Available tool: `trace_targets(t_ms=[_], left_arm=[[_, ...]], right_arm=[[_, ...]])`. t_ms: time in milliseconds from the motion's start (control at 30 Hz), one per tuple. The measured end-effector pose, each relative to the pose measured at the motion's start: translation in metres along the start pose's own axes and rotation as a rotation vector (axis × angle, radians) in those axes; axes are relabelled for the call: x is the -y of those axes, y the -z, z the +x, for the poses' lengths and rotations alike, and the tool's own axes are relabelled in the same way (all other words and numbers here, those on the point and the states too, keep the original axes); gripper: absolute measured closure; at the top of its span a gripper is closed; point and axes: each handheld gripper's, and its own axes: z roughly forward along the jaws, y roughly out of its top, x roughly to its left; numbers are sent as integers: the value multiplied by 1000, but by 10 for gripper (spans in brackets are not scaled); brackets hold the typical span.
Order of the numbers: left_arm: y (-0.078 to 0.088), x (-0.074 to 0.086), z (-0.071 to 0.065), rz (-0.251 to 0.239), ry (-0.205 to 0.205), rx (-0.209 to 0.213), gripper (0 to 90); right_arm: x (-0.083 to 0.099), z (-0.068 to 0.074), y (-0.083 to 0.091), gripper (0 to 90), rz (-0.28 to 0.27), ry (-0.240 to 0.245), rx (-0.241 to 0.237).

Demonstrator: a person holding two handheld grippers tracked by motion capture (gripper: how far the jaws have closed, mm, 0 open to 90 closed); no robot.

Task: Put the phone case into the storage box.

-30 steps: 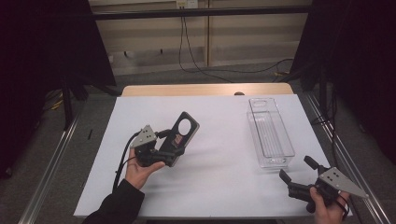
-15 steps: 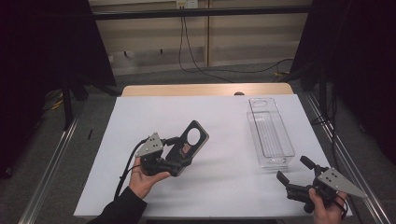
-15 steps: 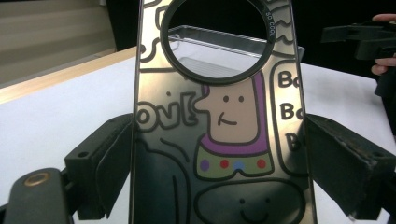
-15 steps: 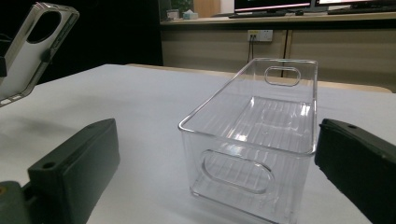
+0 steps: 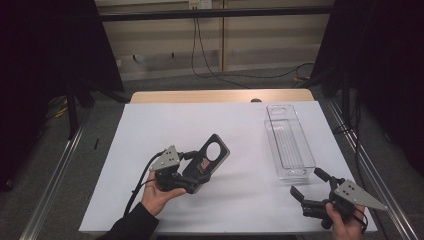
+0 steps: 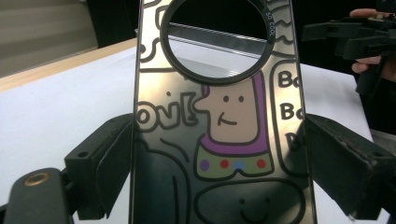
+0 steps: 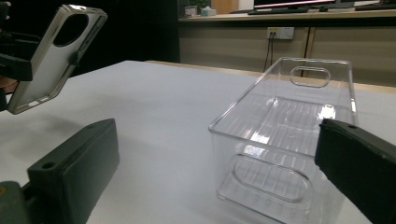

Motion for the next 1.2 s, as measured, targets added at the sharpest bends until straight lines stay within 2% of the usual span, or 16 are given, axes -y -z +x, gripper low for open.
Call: trace_targets(t_ms=[300,367,500,600,800,1033,1200], left_arm=[[-6,0,-6,4,-8,31,122],[-7,-1,-8,13,-32,33,122],[-9,-1,-10,16,-38,34,122],[-9,-1,-10,17,-31,42,122],[-10,-2,-14,18,-31,71,122],[-13,-2,-16,17,-36,97,123],[-14,-2,-16,17,-35,100,122]], right_arm=[[-5,10,-6,0,0,9,-66],[-7,12,-8,0,3,17,-86],[-11,21,-15,0,52,43,-143],[-13,28,-20,0,66,47,-189],[-17,35,-31,0,57,22,-255],[-24,42,-46,0,75,37,-319],[-29,46,-52,0,75,48,-364]])
